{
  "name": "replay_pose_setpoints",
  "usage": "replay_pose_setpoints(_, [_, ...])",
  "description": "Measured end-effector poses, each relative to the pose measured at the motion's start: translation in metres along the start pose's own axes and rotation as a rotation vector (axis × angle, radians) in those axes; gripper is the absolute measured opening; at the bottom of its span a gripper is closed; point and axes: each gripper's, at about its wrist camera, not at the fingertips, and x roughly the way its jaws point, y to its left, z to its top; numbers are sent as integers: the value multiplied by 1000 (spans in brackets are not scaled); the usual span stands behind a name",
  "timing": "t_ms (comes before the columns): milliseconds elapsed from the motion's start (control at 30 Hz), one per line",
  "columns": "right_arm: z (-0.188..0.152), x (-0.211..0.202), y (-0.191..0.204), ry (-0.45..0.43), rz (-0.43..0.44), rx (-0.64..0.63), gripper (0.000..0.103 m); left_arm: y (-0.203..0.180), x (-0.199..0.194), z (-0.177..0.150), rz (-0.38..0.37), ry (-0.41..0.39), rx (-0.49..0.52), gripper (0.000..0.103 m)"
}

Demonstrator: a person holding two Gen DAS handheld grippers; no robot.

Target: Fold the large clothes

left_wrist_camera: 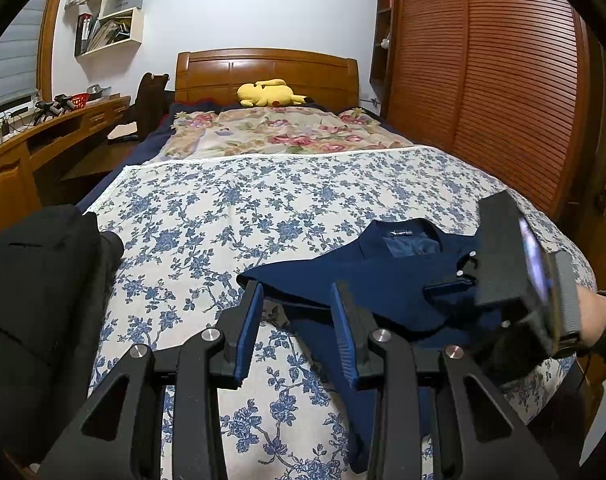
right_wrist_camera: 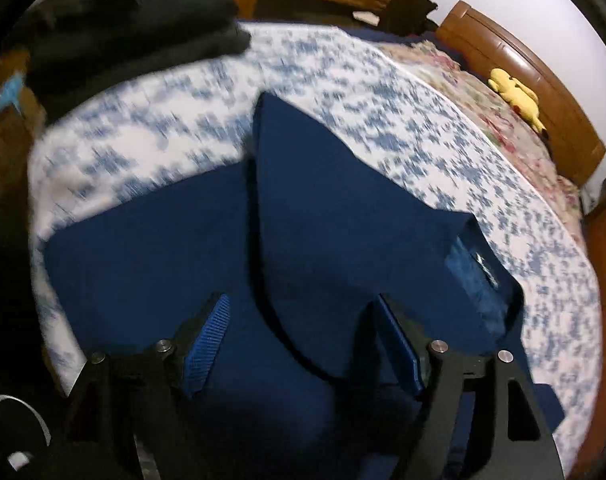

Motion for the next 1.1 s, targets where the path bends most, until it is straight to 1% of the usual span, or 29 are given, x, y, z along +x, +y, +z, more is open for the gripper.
replay_pose_setpoints(33, [1, 7, -4, 17, -38, -8, 75, 1, -1, 0, 0, -1, 0, 36])
replay_pose_setpoints(67, [3, 13, -12, 27, -72, 3, 66, 1, -1, 1, -2, 0, 0, 36])
replay_pose_setpoints(100, [7, 20, -21, 41, -84, 26, 35, 0, 0, 1, -3, 1, 1, 36])
replay_pose_setpoints(133, [11, 26, -32, 55, -102, 44, 16, 0, 0, 1, -3, 1, 2, 36])
replay_pose_setpoints(167, [15, 31, -42, 58, -155, 46, 6, 0, 0, 0, -4, 1, 2, 36])
replay_pose_setpoints(200, [19, 33, -51, 48, -190, 43, 6, 0, 1, 0, -4, 3, 2, 36])
replay_pose_setpoints(233, [27, 36, -55, 40, -204, 55, 6, 0, 1, 1, -4, 4, 2, 36])
replay_pose_setpoints(333, [48, 37, -88, -6, -263, 136, 6, -3, 2, 1, -10, 9, 5, 36])
replay_pose_setpoints(433, [66, 34, -116, -66, -282, 211, 6, -9, 5, 0, -19, 18, 16, 36])
replay_pose_setpoints(533, [76, 36, -127, -77, -289, 244, 9, -14, 9, 0, -26, 28, 27, 36])
replay_pose_setpoints(567, [78, 37, -130, -78, -275, 255, 19, -17, 11, 0, -31, 31, 33, 36])
replay_pose_setpoints(600, [77, 36, -133, -78, -256, 271, 36, -20, 13, 0, -36, 35, 39, 36])
replay_pose_setpoints(667, [73, 28, -136, -95, -206, 304, 56, -26, 16, 0, -47, 42, 49, 36])
replay_pose_setpoints(700, [69, 16, -136, -116, -204, 310, 62, -27, 18, 0, -50, 44, 52, 36])
replay_pose_setpoints(767, [60, -3, -131, -144, -190, 314, 66, -34, 23, 0, -61, 53, 62, 36])
replay_pose_setpoints(833, [47, -15, -136, -151, -180, 309, 66, -41, 26, 1, -69, 58, 71, 36])
replay_pose_setpoints(900, [30, -31, -131, -153, -159, 298, 66, -50, 27, 3, -82, 58, 82, 36])
replay_pose_setpoints(1000, [-4, -56, -123, -139, -142, 265, 66, -65, 31, 5, -105, 59, 102, 36])
replay_pose_setpoints(1100, [-43, -82, -121, -111, -116, 270, 66, -77, 35, 7, -120, 63, 116, 36])
